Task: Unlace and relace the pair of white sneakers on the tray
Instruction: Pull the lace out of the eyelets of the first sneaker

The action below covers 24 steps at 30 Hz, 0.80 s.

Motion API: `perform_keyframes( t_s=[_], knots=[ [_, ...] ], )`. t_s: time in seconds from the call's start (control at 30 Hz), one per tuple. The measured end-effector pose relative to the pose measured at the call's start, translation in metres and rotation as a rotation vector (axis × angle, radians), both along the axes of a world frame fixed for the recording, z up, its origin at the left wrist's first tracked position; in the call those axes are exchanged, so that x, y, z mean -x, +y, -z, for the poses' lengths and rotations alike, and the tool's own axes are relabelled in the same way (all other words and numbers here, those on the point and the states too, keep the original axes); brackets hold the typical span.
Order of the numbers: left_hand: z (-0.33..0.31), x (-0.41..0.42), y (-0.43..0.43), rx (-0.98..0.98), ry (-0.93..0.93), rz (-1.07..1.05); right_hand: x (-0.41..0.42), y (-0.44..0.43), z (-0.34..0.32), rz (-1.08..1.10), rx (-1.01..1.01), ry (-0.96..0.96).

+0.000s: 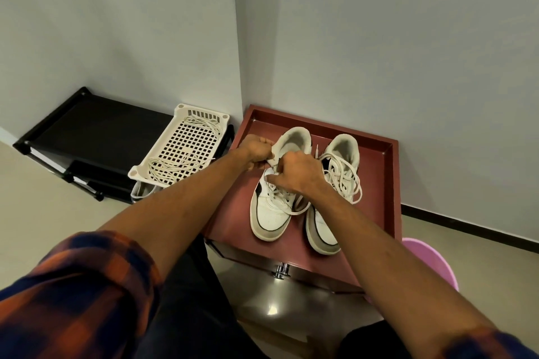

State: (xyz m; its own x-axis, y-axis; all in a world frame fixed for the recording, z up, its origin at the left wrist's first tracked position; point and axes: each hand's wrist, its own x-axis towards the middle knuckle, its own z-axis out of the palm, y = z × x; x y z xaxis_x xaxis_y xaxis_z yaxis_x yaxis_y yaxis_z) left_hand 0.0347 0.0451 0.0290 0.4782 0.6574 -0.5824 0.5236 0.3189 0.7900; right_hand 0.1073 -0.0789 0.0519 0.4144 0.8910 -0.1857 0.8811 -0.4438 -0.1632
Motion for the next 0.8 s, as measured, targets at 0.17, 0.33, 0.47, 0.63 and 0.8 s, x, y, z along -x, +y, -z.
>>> perform_keyframes(
  t_s=[0.17,0.33,0.47,0.63,0.8],
  knots=[
    [0.002,0.001,0.000,0.010,-0.009,0.016,0.000,0.007,0.003,0.064,-0.028,0.031],
    [0.003,0.001,0.001,-0.027,0.012,0.009,-0.018,0.006,-0.010,0.011,-0.001,0.157],
    [0.005,-0.001,0.001,-0.092,0.026,0.024,-0.050,-0.014,-0.047,-0.166,0.212,0.526],
    [0.001,0.000,-0.003,-0.111,0.033,0.033,-0.078,-0.035,-0.057,-0.159,0.401,0.647],
    [-0.001,0.004,-0.005,-0.142,0.002,0.039,-0.062,-0.035,-0.030,-0.187,0.495,0.696]
  ],
)
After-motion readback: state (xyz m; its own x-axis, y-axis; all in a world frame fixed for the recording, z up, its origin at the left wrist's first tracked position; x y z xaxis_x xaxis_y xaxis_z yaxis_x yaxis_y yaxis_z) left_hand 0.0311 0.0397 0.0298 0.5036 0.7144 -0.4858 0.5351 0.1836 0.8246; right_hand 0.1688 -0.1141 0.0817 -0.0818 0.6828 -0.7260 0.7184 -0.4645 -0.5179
